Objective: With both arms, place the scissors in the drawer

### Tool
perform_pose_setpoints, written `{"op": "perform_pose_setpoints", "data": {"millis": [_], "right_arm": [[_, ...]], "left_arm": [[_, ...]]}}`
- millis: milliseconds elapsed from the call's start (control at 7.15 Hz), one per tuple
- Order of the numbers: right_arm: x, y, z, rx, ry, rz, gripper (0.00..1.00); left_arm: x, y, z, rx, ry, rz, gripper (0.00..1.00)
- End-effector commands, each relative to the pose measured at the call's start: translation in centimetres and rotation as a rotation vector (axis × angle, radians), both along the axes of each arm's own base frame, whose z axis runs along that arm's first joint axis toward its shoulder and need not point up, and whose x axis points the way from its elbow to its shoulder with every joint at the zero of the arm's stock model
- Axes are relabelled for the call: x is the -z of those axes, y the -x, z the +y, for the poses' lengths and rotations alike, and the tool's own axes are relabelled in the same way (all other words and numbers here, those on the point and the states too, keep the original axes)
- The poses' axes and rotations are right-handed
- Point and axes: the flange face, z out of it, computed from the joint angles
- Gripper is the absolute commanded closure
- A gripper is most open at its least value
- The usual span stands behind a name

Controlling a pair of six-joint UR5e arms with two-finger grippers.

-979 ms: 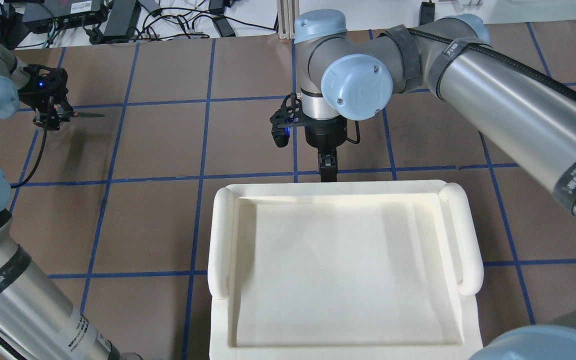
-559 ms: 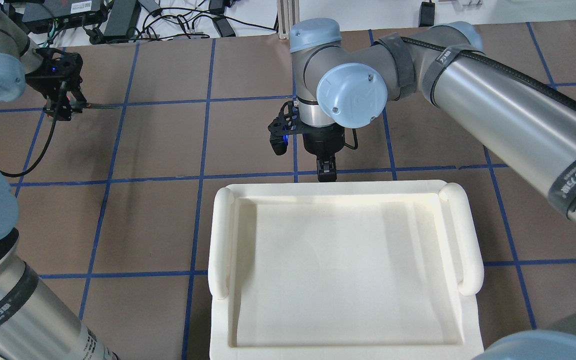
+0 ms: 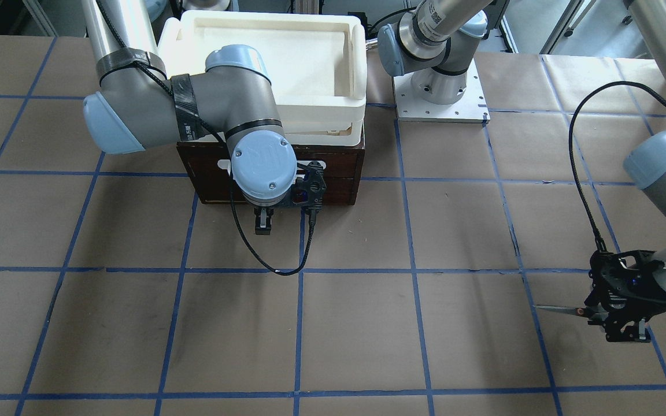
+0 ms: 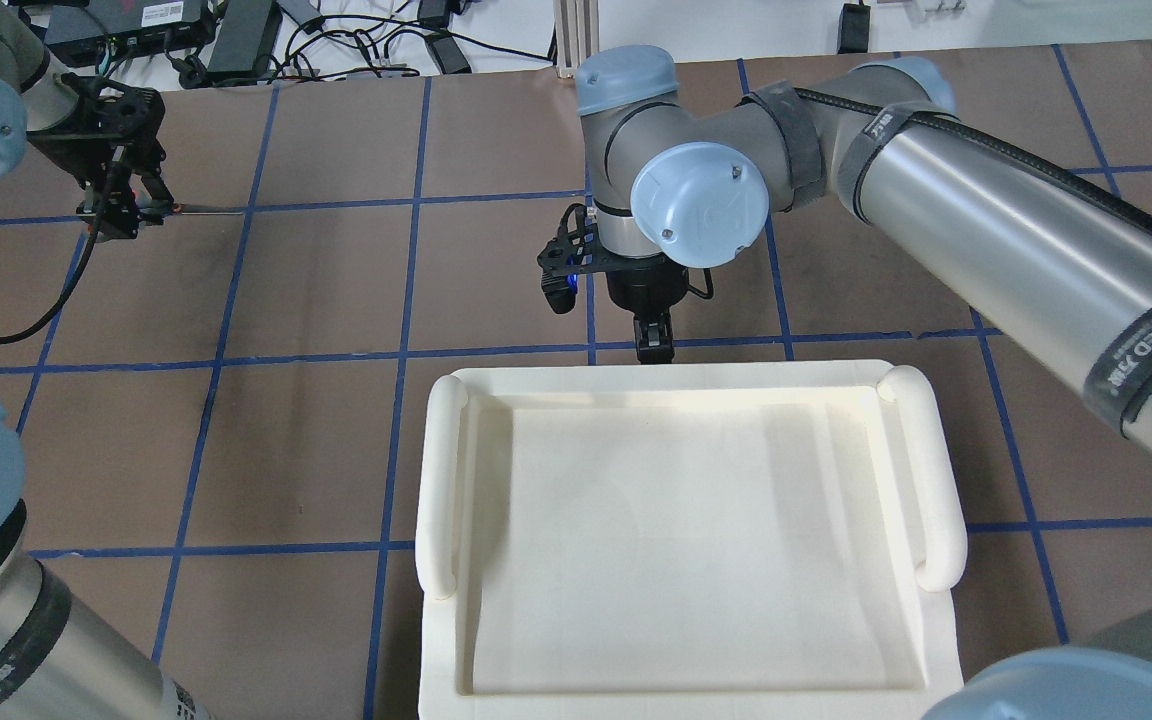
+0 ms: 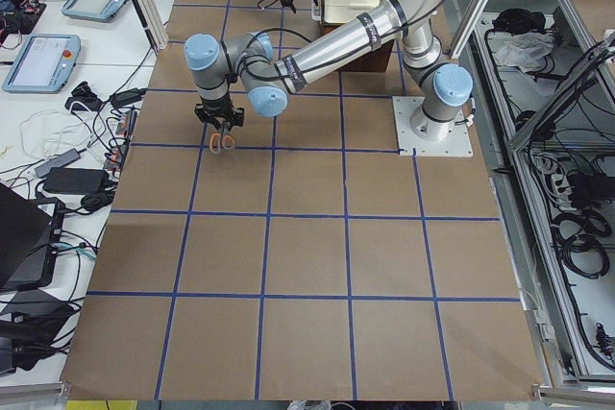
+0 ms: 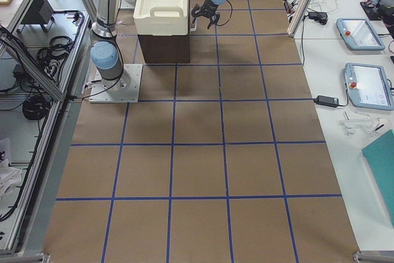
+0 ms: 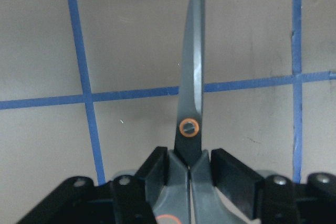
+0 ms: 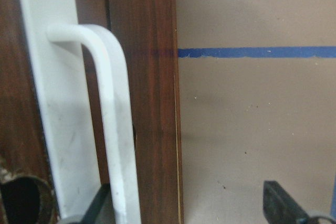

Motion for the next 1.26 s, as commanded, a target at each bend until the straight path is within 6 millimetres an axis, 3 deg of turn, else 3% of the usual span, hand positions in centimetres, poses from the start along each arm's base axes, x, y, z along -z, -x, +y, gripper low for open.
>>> {"op": "perform_pose_setpoints", "data": {"millis": [0,1119], "right_arm": [[0.4,-0.1,-0.3,-0.002,0.005,-0.002,0.00],[-1.3,-0.7,-2.9,-0.012,0.156,-0.056,0.00]], "left_arm": [[0.4,0.1,0.1,-0.001,-0.008,0.001,1.00],[0.9,-0.1,0.0,-0.002,-0.013,0.007,1.00]]}}
